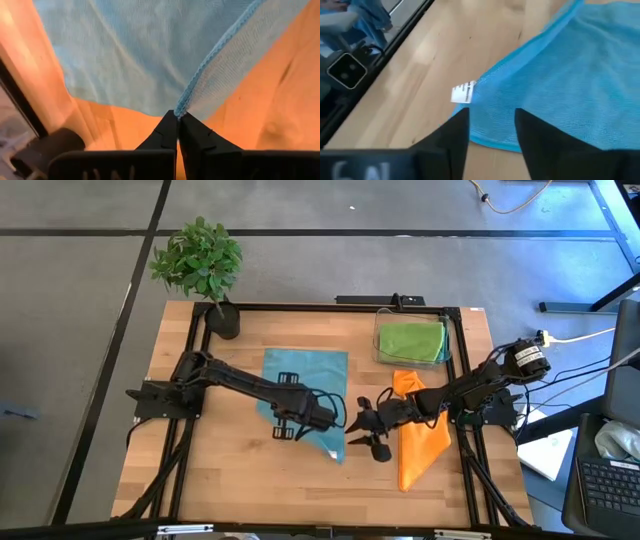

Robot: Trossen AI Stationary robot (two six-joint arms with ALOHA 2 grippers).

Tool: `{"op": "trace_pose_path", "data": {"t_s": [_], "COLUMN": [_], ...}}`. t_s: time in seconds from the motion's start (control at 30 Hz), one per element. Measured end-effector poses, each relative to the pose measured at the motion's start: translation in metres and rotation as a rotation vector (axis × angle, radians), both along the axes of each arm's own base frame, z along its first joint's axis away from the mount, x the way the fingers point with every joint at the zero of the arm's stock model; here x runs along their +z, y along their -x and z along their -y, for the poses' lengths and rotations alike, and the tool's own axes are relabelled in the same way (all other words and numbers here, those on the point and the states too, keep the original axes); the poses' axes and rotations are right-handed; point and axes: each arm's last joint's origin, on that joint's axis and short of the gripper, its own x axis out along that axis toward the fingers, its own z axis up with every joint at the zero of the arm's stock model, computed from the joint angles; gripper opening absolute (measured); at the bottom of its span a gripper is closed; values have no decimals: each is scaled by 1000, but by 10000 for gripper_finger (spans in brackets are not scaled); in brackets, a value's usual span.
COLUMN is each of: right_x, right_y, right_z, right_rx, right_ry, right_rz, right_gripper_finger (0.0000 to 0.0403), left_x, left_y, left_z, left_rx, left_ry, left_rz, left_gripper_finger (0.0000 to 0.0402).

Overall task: Fold microfiber towels
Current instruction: Fold the light blue microfiber towel

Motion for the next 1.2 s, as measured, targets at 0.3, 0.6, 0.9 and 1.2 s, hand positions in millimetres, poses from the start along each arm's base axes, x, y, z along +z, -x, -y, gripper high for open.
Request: {"op": "trace_pose_path", "data": {"t_s": [0.3,0.6,0.9,1.2], "right_x": [-8,-20,-37,-51], "right_y": [-1,-20,-32,-45], "right_z": [-23,-54,-88,-117], "right_rx": [-18,-73,-209,-235], "right_ry": [34,53,265,324], "right_rz": [71,62,33,29], "right_gripper_finger": [248,256,256,256], "left_x": [6,6,6,6], "left_y": [1,3,9,16], "left_z": [6,9,29,52], "left_rx": [62,119,106,90], "left_ry": [-4,-9,-18,-25], "left_rz": [22,28,38,57], "left_gripper_finger": [1,1,1,1]}}
